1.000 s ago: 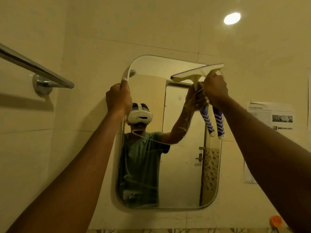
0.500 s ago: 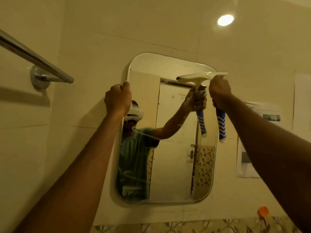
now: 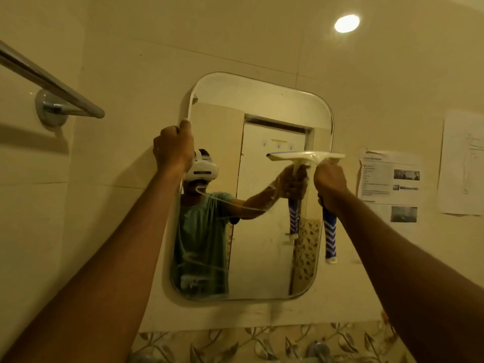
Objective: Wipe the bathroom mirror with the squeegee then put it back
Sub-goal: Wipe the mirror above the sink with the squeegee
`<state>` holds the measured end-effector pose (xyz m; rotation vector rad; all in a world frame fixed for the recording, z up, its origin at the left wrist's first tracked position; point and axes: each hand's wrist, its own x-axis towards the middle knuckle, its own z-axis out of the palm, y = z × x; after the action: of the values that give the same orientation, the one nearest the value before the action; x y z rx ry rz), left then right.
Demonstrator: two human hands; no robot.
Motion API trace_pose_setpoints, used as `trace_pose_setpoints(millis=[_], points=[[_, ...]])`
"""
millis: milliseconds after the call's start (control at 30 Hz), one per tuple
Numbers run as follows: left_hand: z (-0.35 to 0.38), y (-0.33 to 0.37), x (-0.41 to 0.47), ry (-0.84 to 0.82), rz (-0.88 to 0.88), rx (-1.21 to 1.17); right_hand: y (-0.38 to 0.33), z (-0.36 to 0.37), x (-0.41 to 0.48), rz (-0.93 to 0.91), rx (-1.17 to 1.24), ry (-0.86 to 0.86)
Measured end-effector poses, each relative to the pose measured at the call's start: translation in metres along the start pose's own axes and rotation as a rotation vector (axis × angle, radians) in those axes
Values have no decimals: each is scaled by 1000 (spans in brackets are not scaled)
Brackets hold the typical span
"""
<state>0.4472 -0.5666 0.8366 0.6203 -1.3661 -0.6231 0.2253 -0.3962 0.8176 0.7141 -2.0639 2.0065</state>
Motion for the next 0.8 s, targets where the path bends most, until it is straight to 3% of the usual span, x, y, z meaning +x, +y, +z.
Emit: trace_pose_setpoints(millis=[333,500,633,800], points=[[-2,-11,1,-23,51,-54,-88,-13,28,-296,51,-74],[2,-13,-1,-9,49,-73,-48,-6,6,-374,-18,-56],[5,-13,-2,2,43,-51,1,-5,-16,-291,-2,-81],[3,-15,3,-23,78,-12,-46,-9,4,-382,-107,2]])
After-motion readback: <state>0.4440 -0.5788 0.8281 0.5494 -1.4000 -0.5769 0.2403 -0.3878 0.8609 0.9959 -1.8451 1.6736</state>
